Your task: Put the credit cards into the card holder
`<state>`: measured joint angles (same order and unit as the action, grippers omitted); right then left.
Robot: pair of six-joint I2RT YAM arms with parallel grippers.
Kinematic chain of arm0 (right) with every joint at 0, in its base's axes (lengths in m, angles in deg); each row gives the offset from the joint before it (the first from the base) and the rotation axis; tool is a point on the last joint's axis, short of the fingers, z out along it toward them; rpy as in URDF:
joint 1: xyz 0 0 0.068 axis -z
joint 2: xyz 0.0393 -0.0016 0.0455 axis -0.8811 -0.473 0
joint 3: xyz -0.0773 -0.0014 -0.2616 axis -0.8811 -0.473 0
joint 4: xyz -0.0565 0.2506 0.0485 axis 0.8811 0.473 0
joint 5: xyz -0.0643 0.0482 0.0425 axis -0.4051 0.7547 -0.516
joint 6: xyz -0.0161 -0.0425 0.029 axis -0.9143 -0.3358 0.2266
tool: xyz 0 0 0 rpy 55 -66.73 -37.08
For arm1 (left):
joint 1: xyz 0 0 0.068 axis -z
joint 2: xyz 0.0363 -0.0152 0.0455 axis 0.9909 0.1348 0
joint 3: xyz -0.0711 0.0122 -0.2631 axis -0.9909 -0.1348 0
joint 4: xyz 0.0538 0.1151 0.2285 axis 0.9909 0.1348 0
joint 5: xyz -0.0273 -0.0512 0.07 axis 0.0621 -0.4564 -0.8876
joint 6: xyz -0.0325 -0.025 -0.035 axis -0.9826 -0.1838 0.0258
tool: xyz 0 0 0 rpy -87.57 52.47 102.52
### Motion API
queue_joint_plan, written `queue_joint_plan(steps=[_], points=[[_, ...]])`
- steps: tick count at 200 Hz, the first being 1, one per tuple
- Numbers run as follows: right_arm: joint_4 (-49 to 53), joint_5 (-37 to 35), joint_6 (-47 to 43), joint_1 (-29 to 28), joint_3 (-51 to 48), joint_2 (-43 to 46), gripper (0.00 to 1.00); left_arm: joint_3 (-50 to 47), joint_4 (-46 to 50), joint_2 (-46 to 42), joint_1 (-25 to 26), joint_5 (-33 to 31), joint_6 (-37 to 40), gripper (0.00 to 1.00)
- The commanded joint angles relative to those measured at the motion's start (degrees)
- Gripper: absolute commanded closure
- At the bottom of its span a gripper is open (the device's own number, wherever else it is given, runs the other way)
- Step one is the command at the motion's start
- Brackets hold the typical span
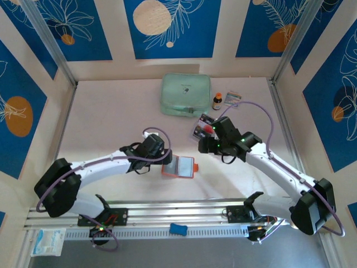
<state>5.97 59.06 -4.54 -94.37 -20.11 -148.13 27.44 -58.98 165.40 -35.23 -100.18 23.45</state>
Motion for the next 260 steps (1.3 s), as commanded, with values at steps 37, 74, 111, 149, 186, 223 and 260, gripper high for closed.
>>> queue_joint_plan(steps=[37,74,111,149,186,223,260], points=[[4.0,-1.6,-4.0,7.7,4.5,1.3,0.01,5.7,-0.9,2.6,-0.2,1.9,2.2,0.00],[-0.1,-0.2,-4.0,10.6,2.1,2.9,0.01,7.6,-0.9,3.3,-0.2,2.1,3.2,0.00],[0.3,8.5,-9.8,12.0,2.6,2.4,0.08,8.8,-0.7,3.6,-0.2,2.6,4.8,0.00],[5.4,7.8,-12.9,11.5,5.0,-1.9,0.28,8.8,-0.9,4.0,-0.2,3.5,5.3,0.00],[6.5,4.1,-14.4,9.8,5.0,-5.1,0.38,7.3,-3.4,4.4,-0.1,4.6,2.6,0.00],[7.5,0.7,-16.5,7.9,7.0,-9.7,0.46,6.2,-4.3,4.5,-0.2,4.5,0.6,0.00],[9.9,-4.1,-19.5,4.8,9.9,-15.4,0.57,4.4,-4.3,3.1,-0.2,2.8,-1.0,0.00]])
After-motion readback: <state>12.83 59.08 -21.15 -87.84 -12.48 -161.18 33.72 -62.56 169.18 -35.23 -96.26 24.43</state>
